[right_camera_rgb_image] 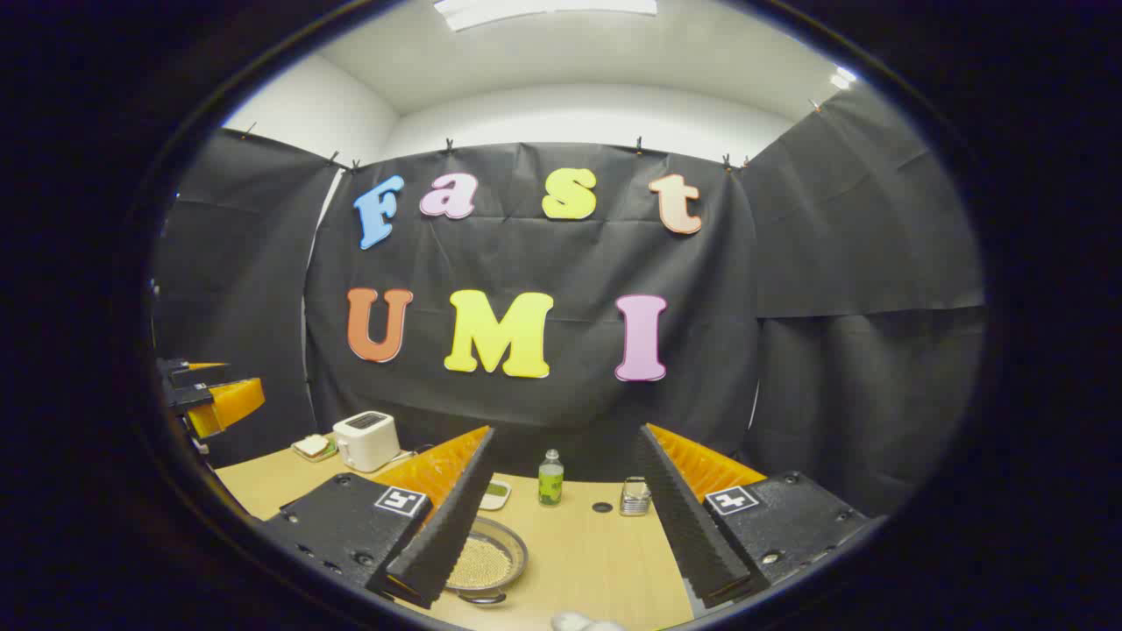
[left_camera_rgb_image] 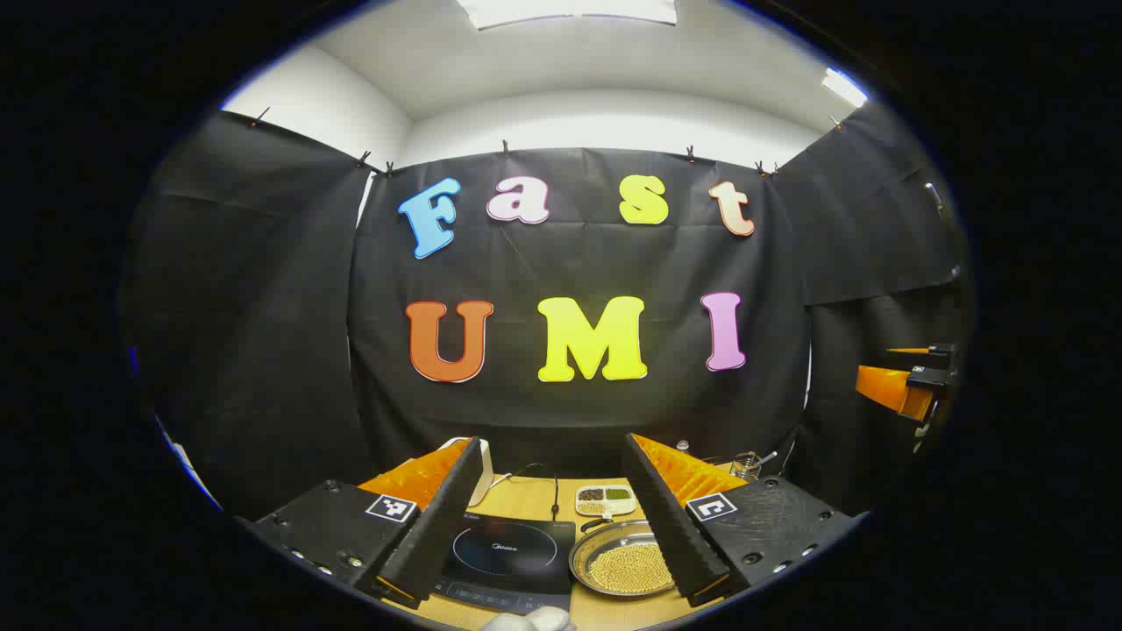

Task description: First push the handle of the pot to place it horizontally, then grasp the pot with both hands and set it on the induction cooktop.

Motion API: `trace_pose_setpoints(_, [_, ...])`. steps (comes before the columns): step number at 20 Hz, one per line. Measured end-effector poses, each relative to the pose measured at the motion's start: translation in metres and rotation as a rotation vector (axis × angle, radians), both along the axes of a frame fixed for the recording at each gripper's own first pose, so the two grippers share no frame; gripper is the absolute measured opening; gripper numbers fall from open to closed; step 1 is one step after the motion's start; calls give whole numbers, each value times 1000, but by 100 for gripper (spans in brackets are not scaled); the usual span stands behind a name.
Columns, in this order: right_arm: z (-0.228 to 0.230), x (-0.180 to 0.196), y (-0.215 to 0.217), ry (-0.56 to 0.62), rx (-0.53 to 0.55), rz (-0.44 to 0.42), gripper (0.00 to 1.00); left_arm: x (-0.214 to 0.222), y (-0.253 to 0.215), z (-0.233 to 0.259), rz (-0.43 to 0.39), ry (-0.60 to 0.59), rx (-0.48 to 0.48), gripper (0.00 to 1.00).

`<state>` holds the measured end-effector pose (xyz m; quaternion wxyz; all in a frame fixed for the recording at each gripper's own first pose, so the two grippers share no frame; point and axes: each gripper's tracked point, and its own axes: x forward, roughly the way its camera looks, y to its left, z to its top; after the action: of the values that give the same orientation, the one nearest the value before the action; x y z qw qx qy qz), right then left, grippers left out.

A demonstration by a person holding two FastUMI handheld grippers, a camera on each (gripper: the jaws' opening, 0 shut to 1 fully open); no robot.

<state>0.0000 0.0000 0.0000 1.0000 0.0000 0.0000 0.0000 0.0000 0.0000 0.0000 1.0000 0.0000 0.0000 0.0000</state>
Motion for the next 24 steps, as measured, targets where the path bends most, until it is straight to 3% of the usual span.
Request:
trace_pose_setpoints(19, [-5,4,4,30,24,-17,100,7,9,-7,-8,4,15,96])
trace_pose_setpoints(20, [-8,5,7,43,21,-3,97,7,10,-8,-7,8,15,96])
trace_pose_setpoints(22, [-11,4,11,60,29,21,68,9,9,-12,-7,15,17,96])
trace_pose_setpoints(24, [-10,7,1,57,32,-10,36,9,11,-11,-4,14,17,96])
